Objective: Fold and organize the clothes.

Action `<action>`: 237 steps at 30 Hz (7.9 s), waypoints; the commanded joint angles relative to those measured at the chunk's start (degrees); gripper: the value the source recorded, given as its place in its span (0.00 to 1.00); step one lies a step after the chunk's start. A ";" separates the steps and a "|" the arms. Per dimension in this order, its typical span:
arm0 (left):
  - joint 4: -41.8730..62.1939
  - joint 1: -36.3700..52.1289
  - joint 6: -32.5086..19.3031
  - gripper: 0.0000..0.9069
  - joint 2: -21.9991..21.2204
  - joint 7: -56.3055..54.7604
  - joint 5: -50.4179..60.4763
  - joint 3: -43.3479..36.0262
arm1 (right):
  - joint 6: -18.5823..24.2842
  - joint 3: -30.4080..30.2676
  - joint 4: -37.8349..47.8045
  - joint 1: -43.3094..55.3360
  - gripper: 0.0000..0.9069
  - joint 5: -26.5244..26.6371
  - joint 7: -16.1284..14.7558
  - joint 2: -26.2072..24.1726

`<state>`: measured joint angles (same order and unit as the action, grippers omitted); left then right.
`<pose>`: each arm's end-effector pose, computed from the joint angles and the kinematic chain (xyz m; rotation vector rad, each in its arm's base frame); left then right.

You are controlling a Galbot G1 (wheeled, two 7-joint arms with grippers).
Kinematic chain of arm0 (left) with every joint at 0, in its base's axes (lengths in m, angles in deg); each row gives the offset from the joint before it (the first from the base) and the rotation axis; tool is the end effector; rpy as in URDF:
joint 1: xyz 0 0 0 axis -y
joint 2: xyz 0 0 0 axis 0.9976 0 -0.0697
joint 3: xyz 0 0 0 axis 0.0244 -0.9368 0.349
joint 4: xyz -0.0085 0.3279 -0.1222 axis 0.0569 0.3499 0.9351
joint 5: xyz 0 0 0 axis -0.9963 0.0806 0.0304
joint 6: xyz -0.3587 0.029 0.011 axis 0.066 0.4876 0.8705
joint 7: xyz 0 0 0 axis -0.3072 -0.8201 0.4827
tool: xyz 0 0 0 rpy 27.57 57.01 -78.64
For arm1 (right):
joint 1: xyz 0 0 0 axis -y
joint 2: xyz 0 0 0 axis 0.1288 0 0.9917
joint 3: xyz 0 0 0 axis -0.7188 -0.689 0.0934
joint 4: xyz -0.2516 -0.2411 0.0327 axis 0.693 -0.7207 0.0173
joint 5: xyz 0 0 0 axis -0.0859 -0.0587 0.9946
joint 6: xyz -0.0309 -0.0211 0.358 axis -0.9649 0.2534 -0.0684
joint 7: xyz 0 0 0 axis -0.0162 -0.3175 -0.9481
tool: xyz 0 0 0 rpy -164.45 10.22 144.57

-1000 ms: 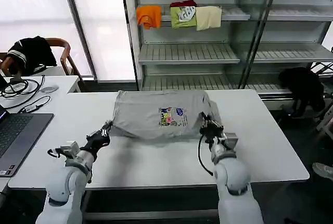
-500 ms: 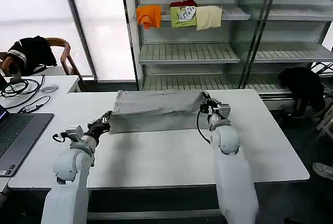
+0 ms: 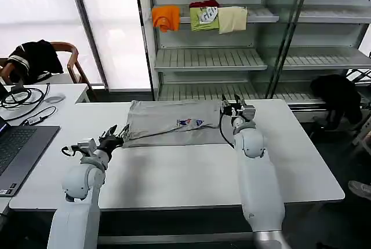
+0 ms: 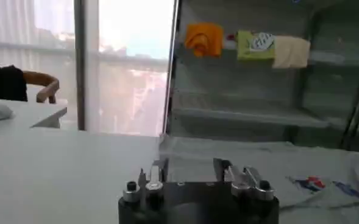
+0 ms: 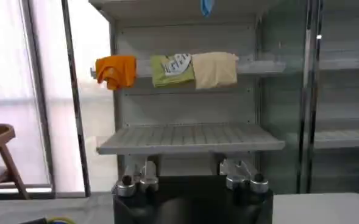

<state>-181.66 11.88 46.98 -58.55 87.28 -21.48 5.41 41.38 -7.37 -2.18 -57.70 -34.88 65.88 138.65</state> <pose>0.3928 0.0945 -0.2434 -0.1016 -2.8542 0.0991 0.4933 0.0234 -0.2187 0.0936 -2.9633 0.0427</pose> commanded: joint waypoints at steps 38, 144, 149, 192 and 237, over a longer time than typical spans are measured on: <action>5.35 -2.00 0.79 0.02 0.44 2.11 10.38 -1.76 | -7.30 4.16 -10.01 -15.14 0.00 -0.72 -1.84 -3.55; -10.20 -10.78 -1.38 1.00 6.95 -2.00 -11.51 9.20 | -6.40 -2.06 -26.32 -18.04 1.00 6.14 0.41 -3.54; -1.00 -1.79 -0.66 1.00 8.28 0.67 -7.17 4.53 | -7.04 -3.39 -11.20 -6.30 1.00 4.72 0.13 -0.14; 21.32 11.11 0.46 0.01 8.70 8.57 4.61 -3.61 | -2.38 -2.91 20.68 7.24 0.00 -3.20 -9.80 2.80; 3.43 -8.01 -13.63 0.01 12.56 10.89 -19.34 3.81 | -4.76 -6.27 -28.73 -23.74 0.00 15.14 -3.84 -4.11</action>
<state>-174.15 9.51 35.58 -46.57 97.42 -35.86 8.18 37.98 -14.00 -20.91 -73.66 -22.63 61.93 138.52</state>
